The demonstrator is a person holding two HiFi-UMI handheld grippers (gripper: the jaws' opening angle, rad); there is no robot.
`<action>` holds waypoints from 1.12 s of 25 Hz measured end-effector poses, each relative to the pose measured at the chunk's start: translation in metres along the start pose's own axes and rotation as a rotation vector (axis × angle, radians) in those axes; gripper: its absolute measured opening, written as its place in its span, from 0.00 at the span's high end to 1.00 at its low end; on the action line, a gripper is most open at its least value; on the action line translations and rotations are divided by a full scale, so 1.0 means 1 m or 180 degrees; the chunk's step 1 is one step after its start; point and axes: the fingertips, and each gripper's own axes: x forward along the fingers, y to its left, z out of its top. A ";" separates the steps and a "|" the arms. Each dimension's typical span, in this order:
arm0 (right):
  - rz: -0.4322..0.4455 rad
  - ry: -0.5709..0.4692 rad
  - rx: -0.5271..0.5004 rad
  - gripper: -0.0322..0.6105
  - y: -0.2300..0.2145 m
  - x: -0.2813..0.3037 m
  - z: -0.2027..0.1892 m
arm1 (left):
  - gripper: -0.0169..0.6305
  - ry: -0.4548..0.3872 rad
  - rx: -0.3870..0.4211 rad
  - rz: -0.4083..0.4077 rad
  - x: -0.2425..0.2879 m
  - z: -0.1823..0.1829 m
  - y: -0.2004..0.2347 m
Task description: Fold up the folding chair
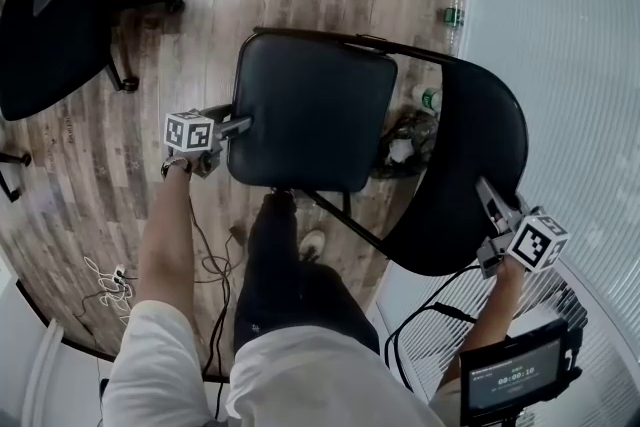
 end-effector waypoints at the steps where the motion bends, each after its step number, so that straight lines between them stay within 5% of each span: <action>1: 0.0002 0.0011 -0.0003 0.78 0.001 0.000 0.000 | 0.45 0.0003 -0.0031 -0.0054 0.000 0.000 0.000; 10: 0.0097 0.0101 0.0008 0.81 0.014 -0.003 0.005 | 0.50 -0.0153 -0.0446 -0.0523 -0.001 0.000 -0.009; 17: 0.0091 0.0121 -0.0017 0.81 0.007 0.004 0.001 | 0.48 -0.0380 -0.0448 -0.0363 0.003 -0.001 -0.003; 28: 0.0233 0.0219 -0.0008 0.84 0.014 0.008 0.006 | 0.48 -0.0203 -0.0660 -0.0300 0.002 -0.004 -0.006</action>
